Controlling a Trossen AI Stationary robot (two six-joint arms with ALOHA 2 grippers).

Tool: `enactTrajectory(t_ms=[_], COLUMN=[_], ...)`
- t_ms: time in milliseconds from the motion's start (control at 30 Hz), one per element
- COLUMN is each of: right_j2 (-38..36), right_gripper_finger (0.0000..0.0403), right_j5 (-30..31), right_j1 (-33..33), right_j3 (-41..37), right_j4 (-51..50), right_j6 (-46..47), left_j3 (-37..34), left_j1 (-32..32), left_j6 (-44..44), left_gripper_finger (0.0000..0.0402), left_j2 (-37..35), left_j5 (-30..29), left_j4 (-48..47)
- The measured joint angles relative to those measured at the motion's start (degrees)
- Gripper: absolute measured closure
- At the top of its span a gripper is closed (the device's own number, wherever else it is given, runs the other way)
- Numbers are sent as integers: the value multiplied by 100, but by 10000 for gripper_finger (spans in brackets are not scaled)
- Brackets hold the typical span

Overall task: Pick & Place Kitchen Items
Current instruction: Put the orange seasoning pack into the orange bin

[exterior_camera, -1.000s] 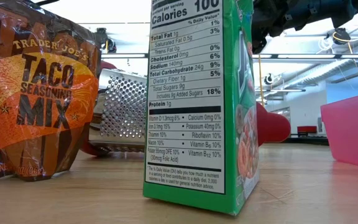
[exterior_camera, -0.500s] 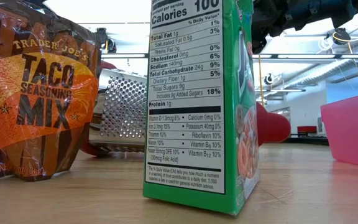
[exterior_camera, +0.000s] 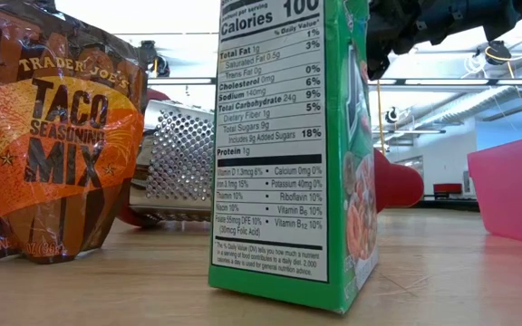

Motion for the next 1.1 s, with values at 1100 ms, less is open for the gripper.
enactTrajectory(t_ms=[1100], right_j2=[0], right_gripper_finger=[261], right_j5=[7], right_j1=[1], right_j3=[0], right_j4=[-6], right_j6=[1], left_j3=[2373], left_j1=[266], left_j6=[158], left_gripper_finger=[172], left_j2=[2514], left_j5=[597], left_j4=[-1331])
